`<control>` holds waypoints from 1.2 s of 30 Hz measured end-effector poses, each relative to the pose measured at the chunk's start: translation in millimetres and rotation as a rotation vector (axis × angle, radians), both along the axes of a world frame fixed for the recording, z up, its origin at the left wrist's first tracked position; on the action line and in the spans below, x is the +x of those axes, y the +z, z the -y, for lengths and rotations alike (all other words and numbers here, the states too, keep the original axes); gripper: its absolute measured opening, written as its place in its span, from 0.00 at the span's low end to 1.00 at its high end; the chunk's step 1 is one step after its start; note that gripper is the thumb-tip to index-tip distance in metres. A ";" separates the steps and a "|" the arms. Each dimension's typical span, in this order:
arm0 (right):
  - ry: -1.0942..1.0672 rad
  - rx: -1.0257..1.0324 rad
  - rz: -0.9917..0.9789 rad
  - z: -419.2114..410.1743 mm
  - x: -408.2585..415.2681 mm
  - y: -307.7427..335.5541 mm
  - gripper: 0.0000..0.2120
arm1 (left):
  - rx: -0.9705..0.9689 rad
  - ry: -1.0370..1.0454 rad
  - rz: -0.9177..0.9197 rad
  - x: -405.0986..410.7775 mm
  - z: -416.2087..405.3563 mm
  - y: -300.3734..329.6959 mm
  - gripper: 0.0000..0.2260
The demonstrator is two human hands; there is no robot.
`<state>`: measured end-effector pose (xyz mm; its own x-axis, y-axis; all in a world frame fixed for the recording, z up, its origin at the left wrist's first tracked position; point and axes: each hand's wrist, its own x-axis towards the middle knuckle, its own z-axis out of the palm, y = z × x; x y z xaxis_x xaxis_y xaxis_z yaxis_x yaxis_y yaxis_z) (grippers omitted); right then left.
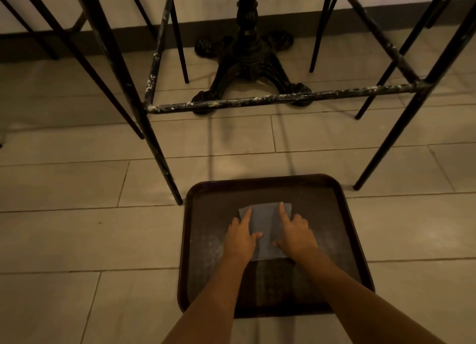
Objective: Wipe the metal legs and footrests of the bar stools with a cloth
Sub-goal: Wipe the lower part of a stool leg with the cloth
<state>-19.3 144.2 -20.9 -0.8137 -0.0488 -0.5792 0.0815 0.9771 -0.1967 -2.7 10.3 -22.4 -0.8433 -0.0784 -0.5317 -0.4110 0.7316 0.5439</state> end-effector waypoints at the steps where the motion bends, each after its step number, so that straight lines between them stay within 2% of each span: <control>1: 0.002 -0.011 -0.004 0.2 -0.4 -1.0 0.45 | 0.032 0.023 -0.002 -0.5 -0.3 0.2 0.29; 5: -0.005 -0.104 0.042 0.9 -0.9 -1.5 0.42 | 0.149 0.104 -0.023 -2.4 -1.0 1.9 0.24; 8: -0.054 -0.233 0.085 2.1 -2.6 3.2 0.38 | 0.148 0.115 -0.026 -1.8 -2.4 3.6 0.22; 12: -0.056 -0.311 -0.002 0.0 -0.4 11.1 0.33 | 0.131 0.137 -0.025 -4.3 -3.1 4.4 0.21; 14: 0.019 -0.313 -0.056 -2.1 -1.6 5.5 0.31 | 0.129 0.146 -0.028 -5.7 -2.0 5.8 0.20; 16: 0.006 -0.329 -0.063 -0.2 -1.9 8.8 0.23 | 0.147 0.150 -0.031 -5.6 -0.3 9.3 0.19; 18: -0.136 -0.391 -0.114 2.7 -0.5 12.1 0.14 | 0.157 0.159 -0.062 -4.8 2.3 15.8 0.19; 19: -0.133 -0.384 -0.130 2.9 -0.2 16.7 0.13 | 0.157 0.158 -0.094 -4.4 3.8 18.7 0.19; 23: -0.197 -0.488 -0.106 6.7 -1.6 33.8 0.20 | 0.157 0.086 -0.216 -3.7 10.8 33.9 0.20; 29: -0.174 -0.571 -0.172 11.5 -7.8 70.1 0.21 | 0.251 0.059 -0.321 -4.2 21.2 69.8 0.22; 36: -0.088 -0.680 -0.238 25.6 -3.3 122.8 0.26 | 0.103 -0.033 -0.430 5.5 49.3 114.1 0.29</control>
<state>-22.6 118.5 101.8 -0.9314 -0.2641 -0.2506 0.0332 0.6237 -0.7809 2.7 -38.9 91.7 -0.9907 -0.0128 -0.1353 -0.1085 0.6738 0.7309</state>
